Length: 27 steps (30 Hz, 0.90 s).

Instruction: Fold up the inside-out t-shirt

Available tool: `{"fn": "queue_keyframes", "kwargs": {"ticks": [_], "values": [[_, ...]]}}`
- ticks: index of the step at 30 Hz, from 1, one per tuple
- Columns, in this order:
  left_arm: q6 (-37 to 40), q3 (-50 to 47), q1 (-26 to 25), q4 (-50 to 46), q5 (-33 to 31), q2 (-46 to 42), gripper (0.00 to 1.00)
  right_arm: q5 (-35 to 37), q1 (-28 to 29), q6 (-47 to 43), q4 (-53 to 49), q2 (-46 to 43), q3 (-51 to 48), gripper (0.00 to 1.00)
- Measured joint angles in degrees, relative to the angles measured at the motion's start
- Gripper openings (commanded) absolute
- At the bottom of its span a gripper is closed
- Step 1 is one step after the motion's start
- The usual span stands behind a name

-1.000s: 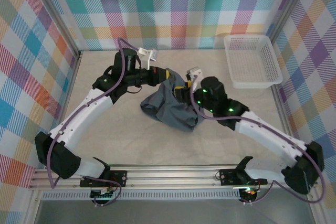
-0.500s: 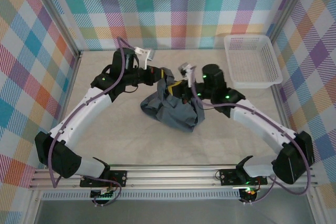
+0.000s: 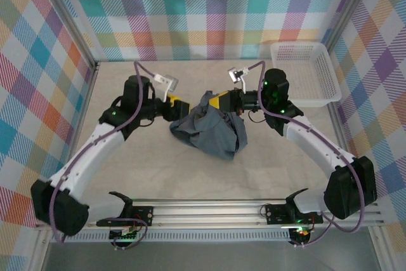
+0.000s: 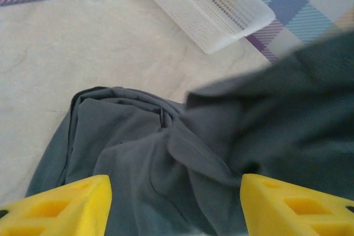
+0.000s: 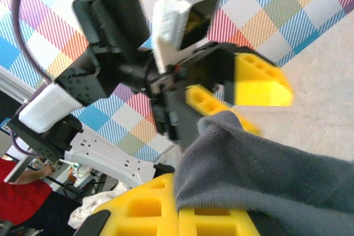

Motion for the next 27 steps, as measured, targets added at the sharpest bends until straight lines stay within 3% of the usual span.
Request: {"fn": "queue_keyframes", "kwargs": {"ticks": [5, 10, 12, 16, 22, 25, 27], "values": [[1.2, -4.1, 0.0, 4.8, 0.1, -3.7, 0.76, -2.3, -0.1, 0.1, -0.4, 0.5, 0.3, 0.00], [-15.0, 1.1, 0.0, 10.3, 3.7, 7.8, 0.59, -2.3, -0.1, -0.1, -1.7, 0.5, 0.6, 0.00], [-21.8, 3.7, -0.1, 10.9, 5.6, 13.0, 0.61, -2.1, -0.1, -0.3, -2.2, 0.5, 0.6, 0.00], [-31.3, 2.8, -0.2, 11.5, 8.2, 15.2, 0.70, -1.5, -0.1, -0.3, -2.4, 0.5, 0.6, 0.00], [-40.8, 2.8, -0.3, 9.8, 11.3, 15.2, 0.55, -1.3, -0.1, -0.3, -2.4, 1.0, 1.1, 0.00], [-43.1, 2.7, -0.6, 9.3, 12.5, 15.1, 0.56, -1.1, -0.1, -0.3, -2.4, 1.0, 1.2, 0.00], [-43.6, 2.7, -0.8, 7.7, 12.6, 14.5, 0.64, -1.1, -0.1, -0.3, -2.4, 1.0, 1.2, 0.00]]}}
